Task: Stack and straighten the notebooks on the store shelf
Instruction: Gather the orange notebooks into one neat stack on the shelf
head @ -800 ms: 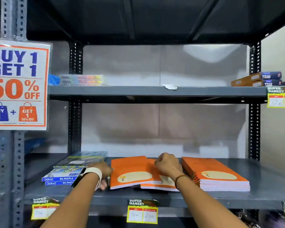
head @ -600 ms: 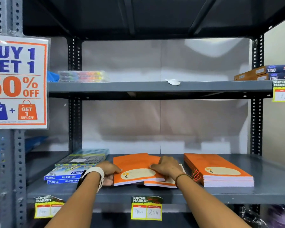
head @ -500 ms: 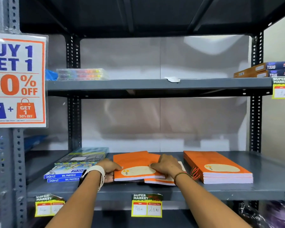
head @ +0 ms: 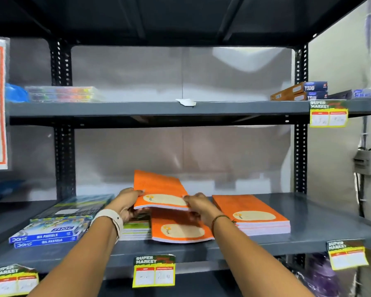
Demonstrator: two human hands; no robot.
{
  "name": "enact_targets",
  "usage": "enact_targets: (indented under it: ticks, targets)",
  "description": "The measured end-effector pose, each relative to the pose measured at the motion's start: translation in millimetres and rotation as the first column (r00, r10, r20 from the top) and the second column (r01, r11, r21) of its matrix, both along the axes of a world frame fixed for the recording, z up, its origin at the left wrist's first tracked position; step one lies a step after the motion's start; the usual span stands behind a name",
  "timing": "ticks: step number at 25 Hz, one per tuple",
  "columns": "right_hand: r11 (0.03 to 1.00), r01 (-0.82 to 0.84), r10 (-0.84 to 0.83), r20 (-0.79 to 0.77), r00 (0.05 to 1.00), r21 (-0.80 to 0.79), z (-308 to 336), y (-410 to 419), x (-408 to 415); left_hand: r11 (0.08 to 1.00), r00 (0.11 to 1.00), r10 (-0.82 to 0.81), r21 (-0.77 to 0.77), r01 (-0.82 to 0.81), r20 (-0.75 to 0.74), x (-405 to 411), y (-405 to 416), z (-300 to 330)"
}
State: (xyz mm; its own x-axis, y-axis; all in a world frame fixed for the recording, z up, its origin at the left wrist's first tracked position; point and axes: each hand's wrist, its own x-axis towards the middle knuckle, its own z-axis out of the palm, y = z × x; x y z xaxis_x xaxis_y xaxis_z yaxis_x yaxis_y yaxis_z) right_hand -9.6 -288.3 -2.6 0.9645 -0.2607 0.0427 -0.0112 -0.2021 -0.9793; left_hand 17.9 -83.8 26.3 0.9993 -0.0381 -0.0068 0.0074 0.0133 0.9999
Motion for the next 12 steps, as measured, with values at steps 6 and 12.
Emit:
enact_targets:
  ticks: [6,12]
  targets:
    - [0.946,0.289,-0.309,0.131,0.942,0.148,32.0,-122.5,-4.8,0.996,0.995,-0.093,-0.008,0.093,-0.034,-9.7,-108.6,15.5]
    - [0.886,0.444,-0.446,0.022,0.895,-0.135,13.7,-232.5,-15.1,0.954,0.979,-0.159,0.236,0.185,-0.125,-4.3,-209.4,-17.4]
